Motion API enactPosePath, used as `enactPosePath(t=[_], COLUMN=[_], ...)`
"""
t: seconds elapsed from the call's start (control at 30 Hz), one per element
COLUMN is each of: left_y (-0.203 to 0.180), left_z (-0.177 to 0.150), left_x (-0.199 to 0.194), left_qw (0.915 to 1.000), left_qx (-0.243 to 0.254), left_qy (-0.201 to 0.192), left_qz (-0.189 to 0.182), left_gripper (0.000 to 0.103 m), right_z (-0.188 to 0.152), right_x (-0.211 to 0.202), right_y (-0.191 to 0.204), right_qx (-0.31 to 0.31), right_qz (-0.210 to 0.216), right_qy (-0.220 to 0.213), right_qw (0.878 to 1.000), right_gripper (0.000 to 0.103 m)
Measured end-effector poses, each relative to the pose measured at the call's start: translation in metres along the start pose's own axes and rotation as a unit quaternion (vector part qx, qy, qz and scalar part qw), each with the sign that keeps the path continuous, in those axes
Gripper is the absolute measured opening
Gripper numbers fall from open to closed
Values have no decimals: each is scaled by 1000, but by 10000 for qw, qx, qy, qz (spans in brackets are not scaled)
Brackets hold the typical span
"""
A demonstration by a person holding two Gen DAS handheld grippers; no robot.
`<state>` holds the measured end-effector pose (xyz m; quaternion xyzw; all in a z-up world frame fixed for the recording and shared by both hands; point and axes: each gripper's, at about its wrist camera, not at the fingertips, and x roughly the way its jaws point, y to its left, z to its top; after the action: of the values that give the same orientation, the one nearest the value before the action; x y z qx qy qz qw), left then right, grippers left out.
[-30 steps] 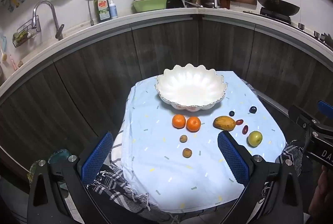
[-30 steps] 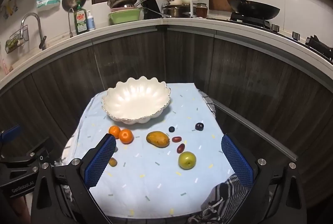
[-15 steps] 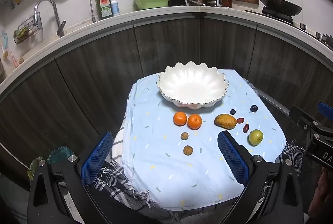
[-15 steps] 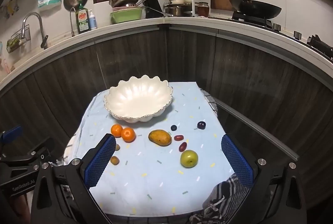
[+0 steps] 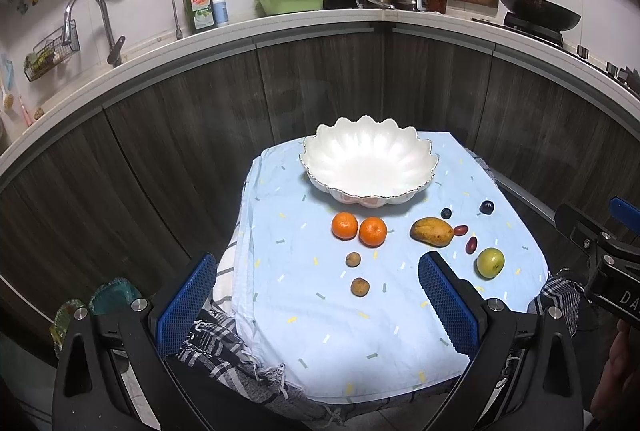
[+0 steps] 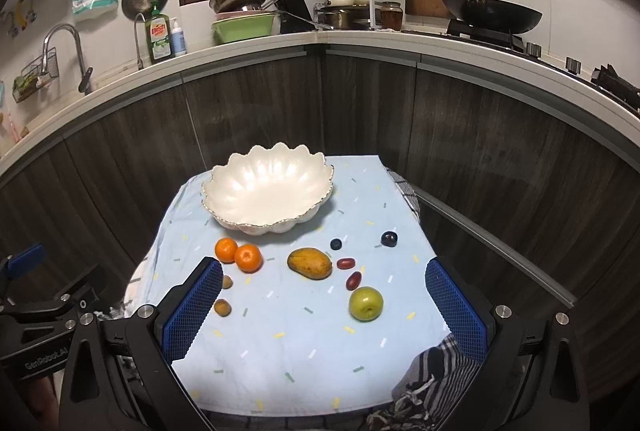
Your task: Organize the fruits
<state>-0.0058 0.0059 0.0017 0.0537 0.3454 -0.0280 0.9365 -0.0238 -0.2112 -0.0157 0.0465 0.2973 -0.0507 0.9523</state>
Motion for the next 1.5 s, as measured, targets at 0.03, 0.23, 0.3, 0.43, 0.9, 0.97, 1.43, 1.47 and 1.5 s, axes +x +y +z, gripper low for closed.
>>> enactPosePath(t=[0.03, 0.23, 0.3, 0.43, 0.9, 0.97, 1.43, 1.47, 1.5], left_y=[-1, 0, 1, 1, 0, 0, 0, 0, 0], left_z=[0, 0, 0, 1, 1, 1, 0, 0, 0], left_x=[0, 1, 1, 2, 3, 3, 7, 6, 7], left_qw=[10000, 10000, 10000, 10000, 10000, 10000, 10000, 10000, 10000], left_qx=[0, -1, 8, 10, 20, 18, 32, 31, 32], left_qy=[7, 30, 33, 21, 36, 34, 69, 70, 71], left_qz=[-1, -8, -9, -7, -17, -16, -35, -39, -38], left_gripper=[103, 103, 103, 103, 103, 103, 103, 103, 103], right_z=[0, 0, 0, 0, 0, 0, -1, 0, 0], right_x=[0, 0, 0, 0, 1, 2, 2, 2, 2], right_y=[0, 0, 0, 0, -1, 0, 0, 0, 0], right_qx=[2, 6, 6, 8, 19, 24, 31, 25, 27], right_qz=[1, 0, -2, -2, 1, 2, 2, 5, 8], right_qy=[-2, 2, 1, 1, 11, 13, 15, 18, 20], right_qw=[10000, 10000, 10000, 10000, 10000, 10000, 10000, 10000, 10000], right_gripper=[103, 103, 103, 103, 103, 103, 103, 103, 103])
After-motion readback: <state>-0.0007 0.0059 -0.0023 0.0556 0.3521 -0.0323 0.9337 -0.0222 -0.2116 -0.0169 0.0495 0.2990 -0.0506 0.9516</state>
